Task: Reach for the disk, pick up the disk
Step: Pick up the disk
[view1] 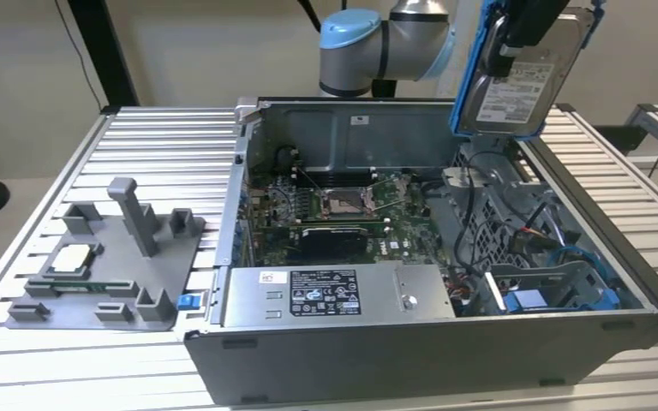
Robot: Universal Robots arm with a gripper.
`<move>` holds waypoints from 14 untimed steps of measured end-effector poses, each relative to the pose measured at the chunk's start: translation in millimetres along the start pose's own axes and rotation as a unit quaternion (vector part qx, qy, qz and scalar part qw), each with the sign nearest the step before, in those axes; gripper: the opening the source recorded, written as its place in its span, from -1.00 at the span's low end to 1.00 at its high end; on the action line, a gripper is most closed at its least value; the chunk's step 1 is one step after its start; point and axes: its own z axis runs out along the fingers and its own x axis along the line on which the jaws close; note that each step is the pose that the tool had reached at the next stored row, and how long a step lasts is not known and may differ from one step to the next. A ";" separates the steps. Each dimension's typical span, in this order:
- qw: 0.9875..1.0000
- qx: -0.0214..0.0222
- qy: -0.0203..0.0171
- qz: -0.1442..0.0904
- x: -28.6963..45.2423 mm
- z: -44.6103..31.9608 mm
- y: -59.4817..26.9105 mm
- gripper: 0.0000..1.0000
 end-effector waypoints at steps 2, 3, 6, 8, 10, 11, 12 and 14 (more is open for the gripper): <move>1.000 0.000 0.000 0.000 4.8 0.0 -0.7 -1.00; 1.000 0.000 0.000 0.000 7.2 0.0 -1.0 -1.00; 1.000 0.000 0.000 0.000 14.6 0.0 -2.0 -1.00; 1.000 0.000 0.000 0.000 20.3 -0.1 -2.8 -1.00; 1.000 0.000 0.000 0.000 26.4 0.0 -3.6 -1.00; 1.000 0.000 0.000 0.000 29.6 0.0 -4.1 -1.00; 1.000 0.000 0.000 0.000 32.7 0.0 -4.5 -1.00; 1.000 0.000 0.000 0.000 38.8 0.0 -5.3 -1.00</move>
